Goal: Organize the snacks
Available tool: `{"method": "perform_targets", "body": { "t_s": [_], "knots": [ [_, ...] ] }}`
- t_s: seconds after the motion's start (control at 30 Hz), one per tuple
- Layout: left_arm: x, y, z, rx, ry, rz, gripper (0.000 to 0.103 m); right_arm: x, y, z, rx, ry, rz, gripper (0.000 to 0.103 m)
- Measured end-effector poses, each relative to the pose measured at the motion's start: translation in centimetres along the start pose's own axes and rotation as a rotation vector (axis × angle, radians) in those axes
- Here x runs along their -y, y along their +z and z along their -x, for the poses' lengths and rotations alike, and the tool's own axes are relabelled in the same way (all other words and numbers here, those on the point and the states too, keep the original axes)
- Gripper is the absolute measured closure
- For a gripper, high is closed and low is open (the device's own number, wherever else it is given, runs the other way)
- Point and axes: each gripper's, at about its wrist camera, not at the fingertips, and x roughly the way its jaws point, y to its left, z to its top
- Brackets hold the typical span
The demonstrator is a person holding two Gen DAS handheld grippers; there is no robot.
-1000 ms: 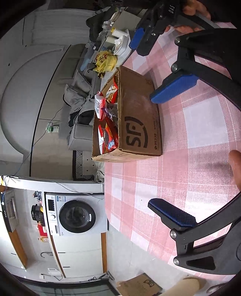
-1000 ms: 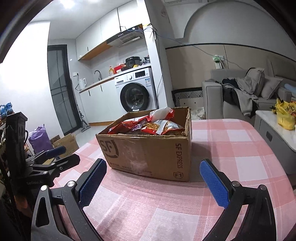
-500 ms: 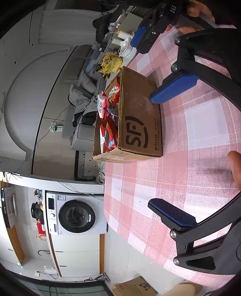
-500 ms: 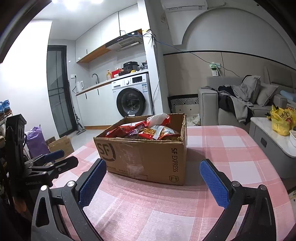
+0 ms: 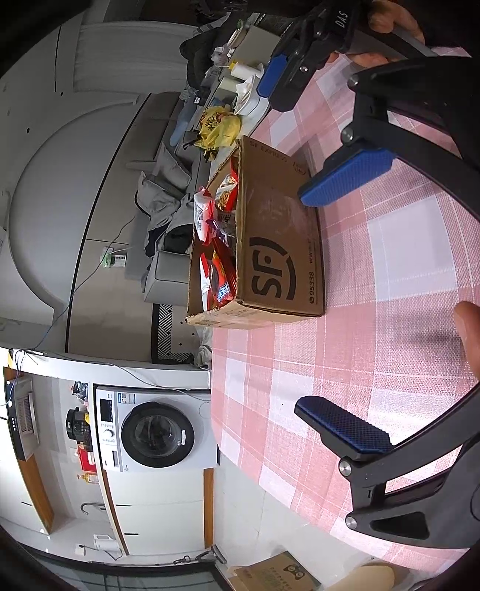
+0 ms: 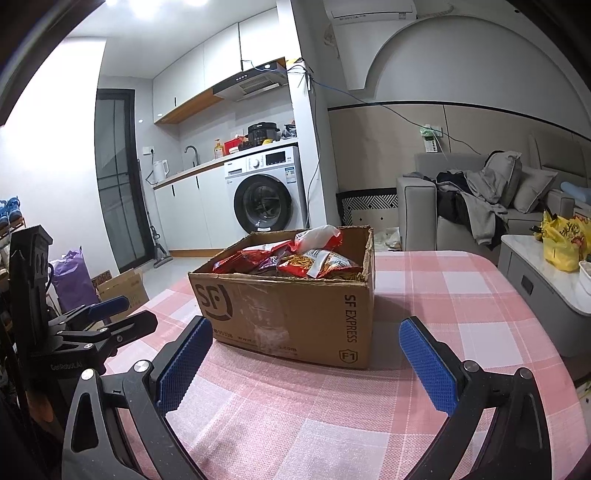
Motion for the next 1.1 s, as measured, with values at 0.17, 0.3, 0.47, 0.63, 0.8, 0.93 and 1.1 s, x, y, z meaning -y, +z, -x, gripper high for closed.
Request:
{"method": "perform_targets", "body": {
  "t_s": [0.17, 0.3, 0.47, 0.63, 0.8, 0.93, 1.1],
  "knots": [
    [0.06, -0.03, 0.02, 0.000, 0.001, 0.001, 0.001, 0.00, 0.00, -0.01, 0.000, 0.001, -0.001, 0.000],
    [0.08, -0.04, -0.01, 0.000, 0.000, 0.001, 0.001, -0.03, 0.03, -0.08, 0.000, 0.003, 0.000, 0.000],
    [0.11, -0.07, 0.02, 0.001, 0.000, 0.000, 0.001, -0.04, 0.02, -0.08, 0.001, 0.004, 0.000, 0.000],
    [0.15, -0.10, 0.03, 0.002, 0.002, -0.001, 0.001, -0.07, 0.04, -0.09, 0.002, 0.004, 0.002, 0.000],
    [0.12, -0.06, -0.02, 0.003, -0.001, -0.002, 0.001, -0.08, 0.06, -0.09, 0.005, 0.005, 0.005, 0.000],
    [0.11, -0.05, -0.07, 0.003, 0.000, -0.002, 0.001, -0.10, 0.06, -0.15, 0.005, 0.005, 0.005, 0.000],
    [0.13, -0.08, -0.06, 0.003, -0.001, -0.002, 0.001, -0.10, 0.07, -0.20, 0.005, 0.005, 0.005, 0.000]
  ]
}}
